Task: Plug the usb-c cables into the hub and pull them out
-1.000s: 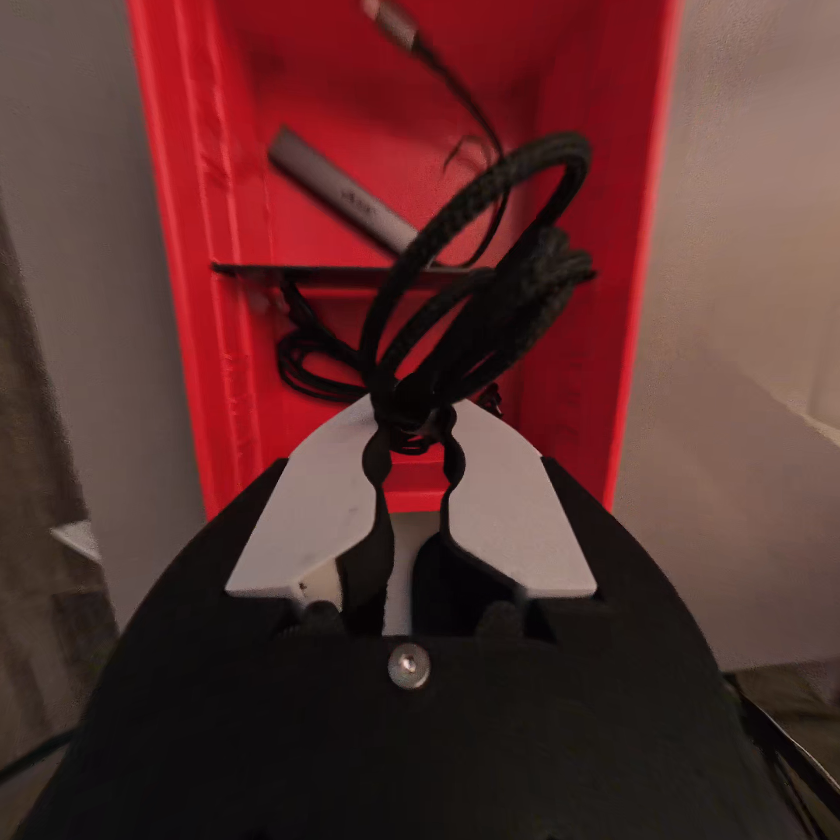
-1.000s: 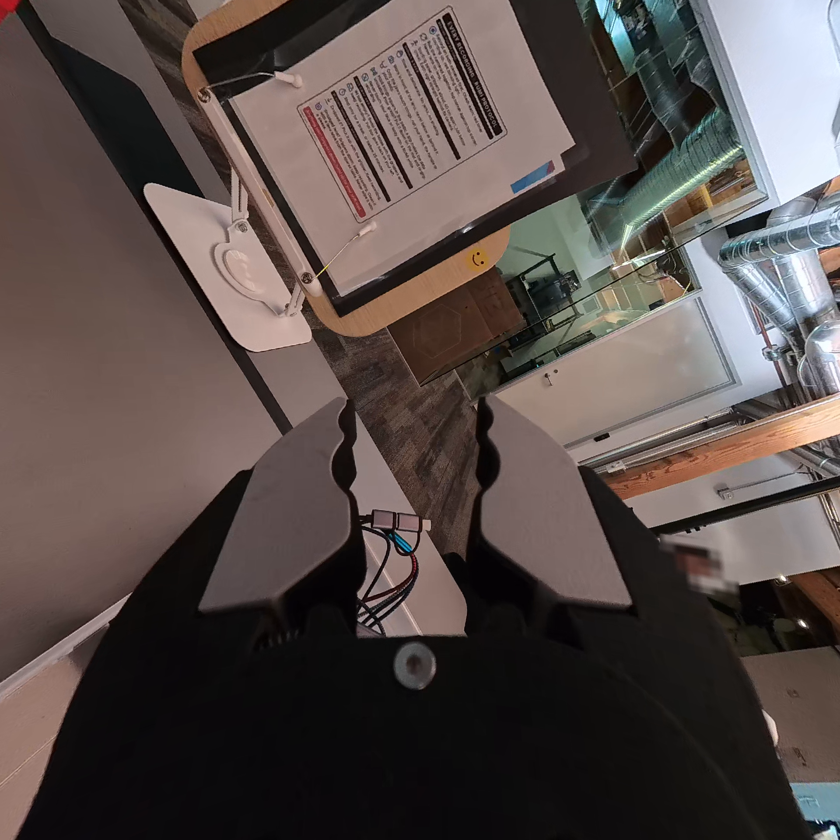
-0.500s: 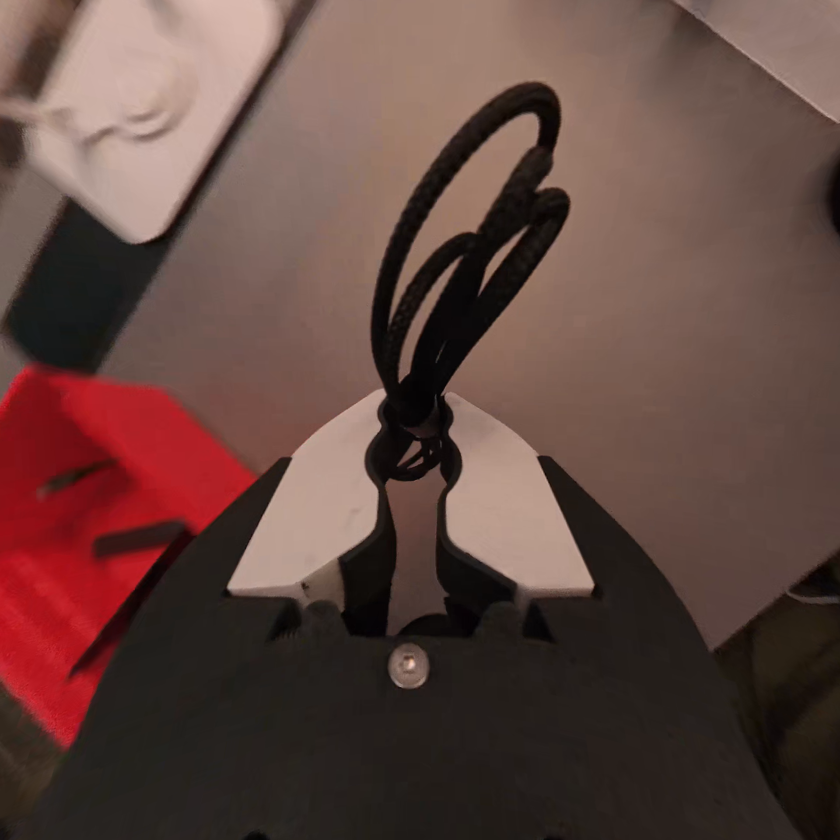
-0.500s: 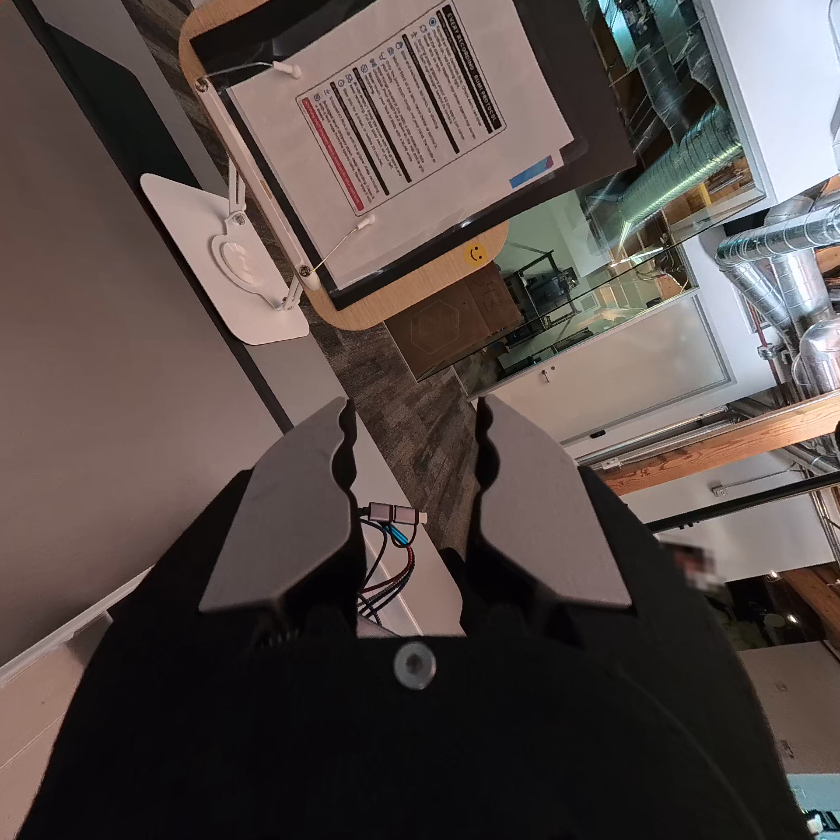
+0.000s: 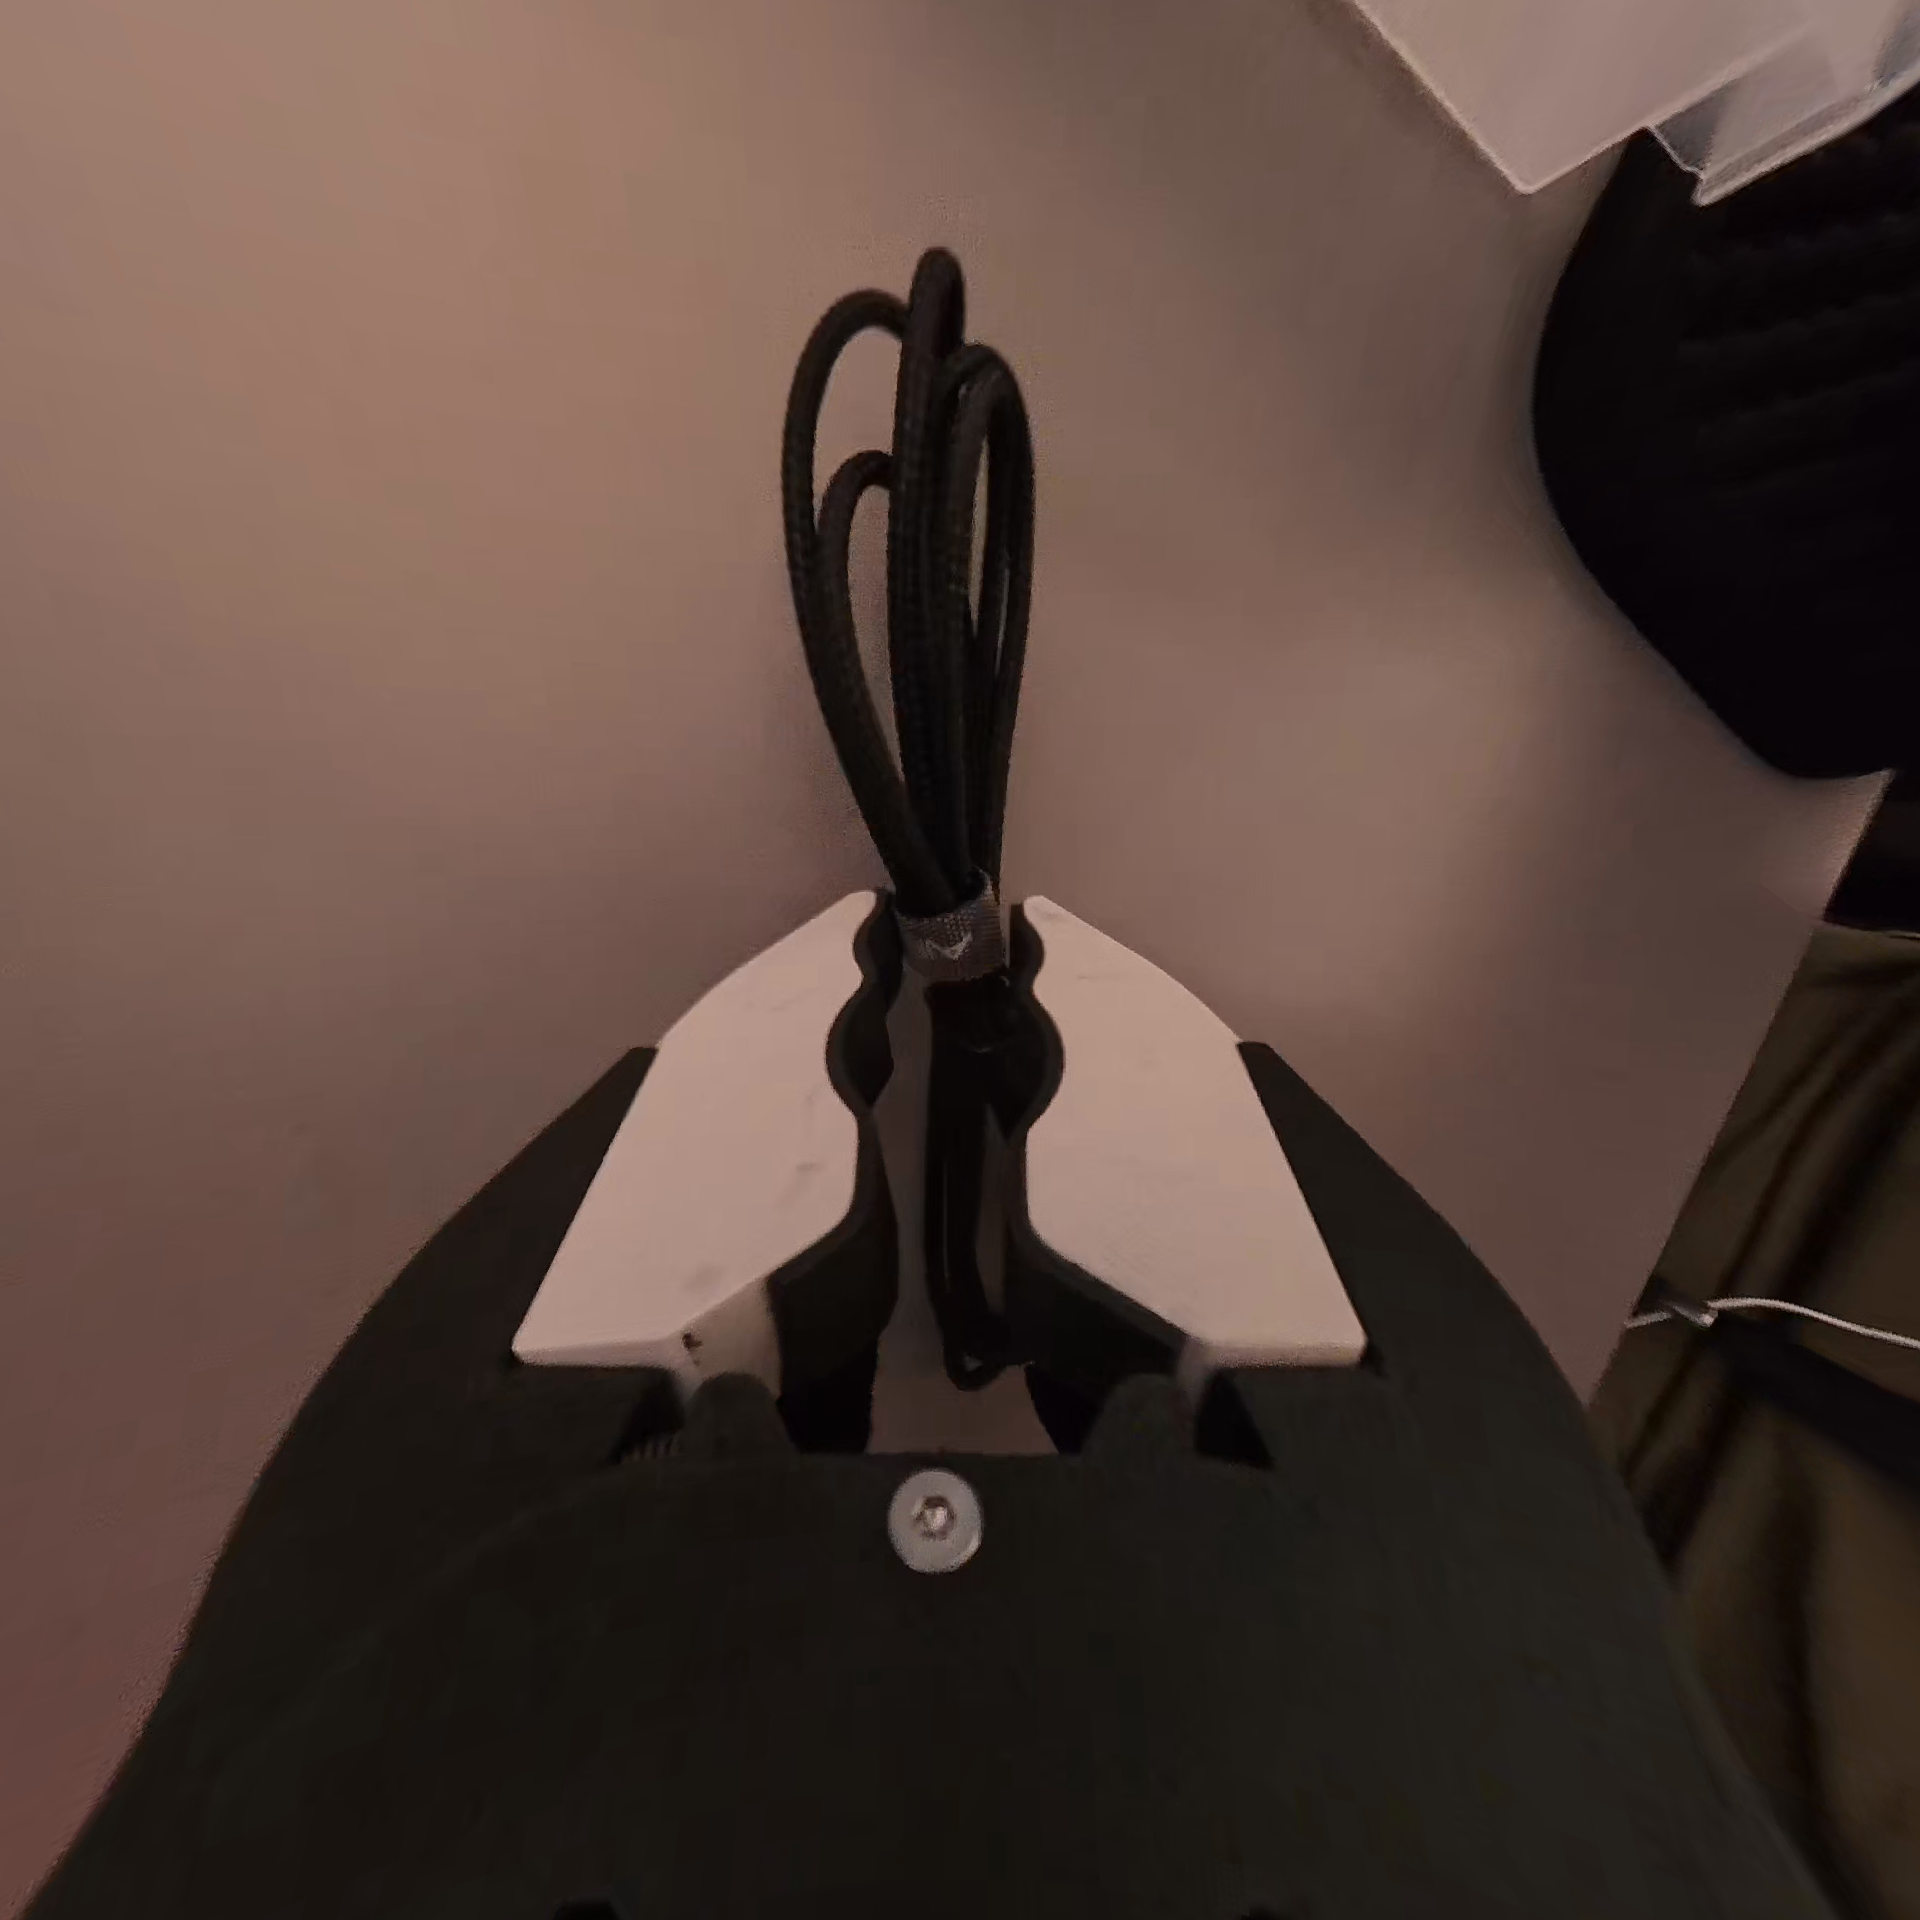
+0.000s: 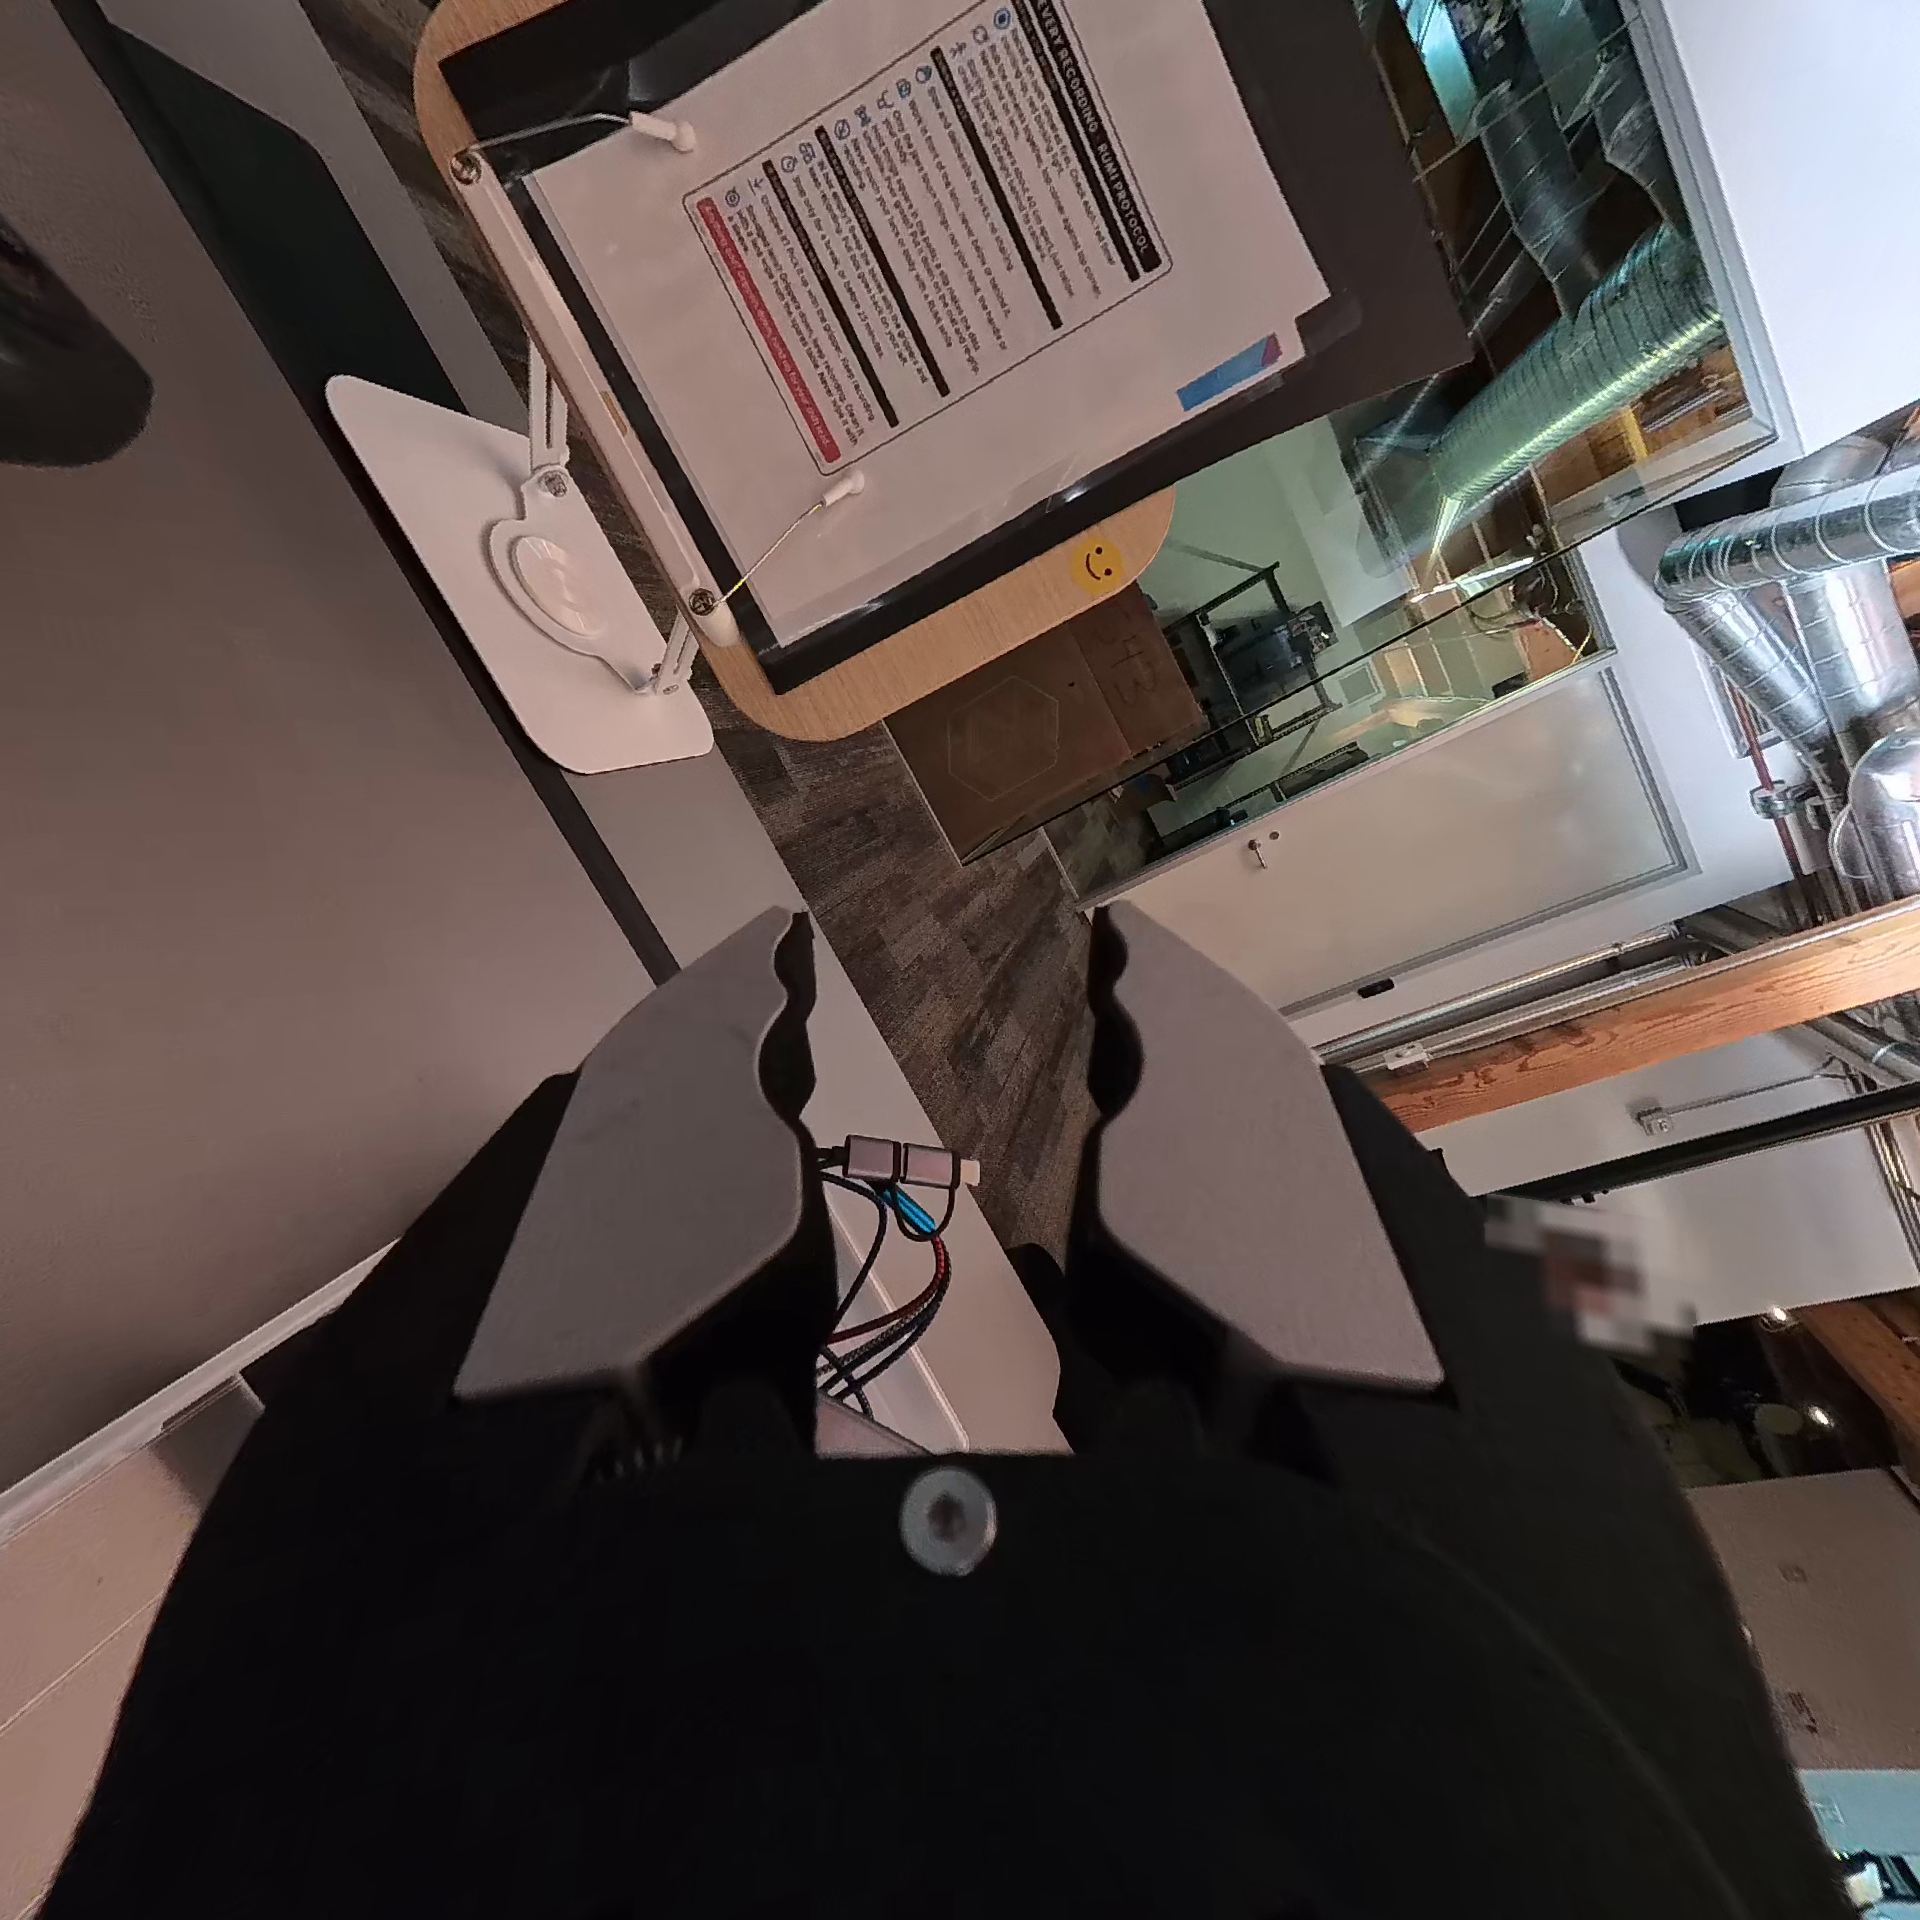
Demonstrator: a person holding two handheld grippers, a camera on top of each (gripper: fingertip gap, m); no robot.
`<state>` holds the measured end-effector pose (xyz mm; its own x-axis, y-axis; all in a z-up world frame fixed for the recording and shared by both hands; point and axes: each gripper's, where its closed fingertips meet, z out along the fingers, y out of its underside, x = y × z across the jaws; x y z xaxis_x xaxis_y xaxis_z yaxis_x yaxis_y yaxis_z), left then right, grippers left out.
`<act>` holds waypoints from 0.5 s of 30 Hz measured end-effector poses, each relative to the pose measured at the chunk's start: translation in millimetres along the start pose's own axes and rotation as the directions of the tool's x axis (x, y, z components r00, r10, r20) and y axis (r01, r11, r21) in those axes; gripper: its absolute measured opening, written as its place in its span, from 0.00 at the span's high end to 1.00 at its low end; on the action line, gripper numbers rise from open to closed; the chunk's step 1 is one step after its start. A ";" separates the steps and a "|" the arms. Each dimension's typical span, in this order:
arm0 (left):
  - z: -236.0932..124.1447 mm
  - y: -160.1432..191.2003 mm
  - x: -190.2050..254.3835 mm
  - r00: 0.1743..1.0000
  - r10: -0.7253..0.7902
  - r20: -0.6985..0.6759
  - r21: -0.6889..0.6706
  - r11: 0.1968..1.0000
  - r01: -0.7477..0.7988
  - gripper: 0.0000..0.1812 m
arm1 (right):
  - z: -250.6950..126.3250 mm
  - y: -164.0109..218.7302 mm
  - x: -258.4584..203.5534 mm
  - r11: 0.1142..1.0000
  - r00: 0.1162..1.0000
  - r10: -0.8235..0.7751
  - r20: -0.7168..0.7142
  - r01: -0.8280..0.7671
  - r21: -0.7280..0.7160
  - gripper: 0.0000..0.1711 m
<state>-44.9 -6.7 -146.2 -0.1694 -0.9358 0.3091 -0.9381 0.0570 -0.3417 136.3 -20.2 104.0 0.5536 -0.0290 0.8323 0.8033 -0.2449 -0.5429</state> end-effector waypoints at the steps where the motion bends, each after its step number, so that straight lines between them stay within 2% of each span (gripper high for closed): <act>1: 1.7 0.9 3.6 0.999 -0.002 -0.037 -0.006 1.000 0.002 0.88 | 0.3 0.3 0.6 1.000 1.000 0.000 -0.004 0.000 -0.001 0.70; 4: -11.3 -5.0 11.4 0.993 -0.026 -0.111 0.031 0.999 0.030 0.81 | 0.9 1.4 0.5 1.000 1.000 -0.002 -0.001 0.002 -0.005 0.70; 6: -35.3 -12.5 5.6 0.997 -0.026 -0.076 0.104 0.994 0.034 0.76 | 0.7 1.8 0.9 1.000 1.000 -0.001 -0.001 0.001 -0.004 0.70; 9: -94.0 -13.6 -21.9 0.989 -0.004 0.149 0.210 0.977 -0.028 0.73 | 0.4 2.0 1.3 1.000 1.000 0.001 -0.002 -0.001 -0.003 0.70; 11: -146.3 -1.5 -44.5 0.939 -0.012 0.343 0.258 0.963 -0.082 0.72 | 0.6 2.2 0.9 1.000 1.000 0.001 0.000 -0.001 -0.003 0.70; 13: -206.0 24.7 -69.7 0.843 -0.097 0.530 0.309 0.947 -0.085 0.71 | 1.3 3.1 0.4 1.000 1.000 -0.002 0.001 0.002 -0.007 0.70; 15: -261.3 71.3 -93.6 0.707 -0.277 0.650 0.384 0.923 0.009 0.72 | 2.2 4.2 -0.1 1.000 1.000 -0.003 0.002 0.003 -0.012 0.70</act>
<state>-174.9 175.8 32.5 0.3367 -0.9039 -0.2637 -0.7520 -0.0896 -0.6530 140.1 -19.1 101.4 0.5520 -0.0263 0.8334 0.8021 -0.2565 -0.5393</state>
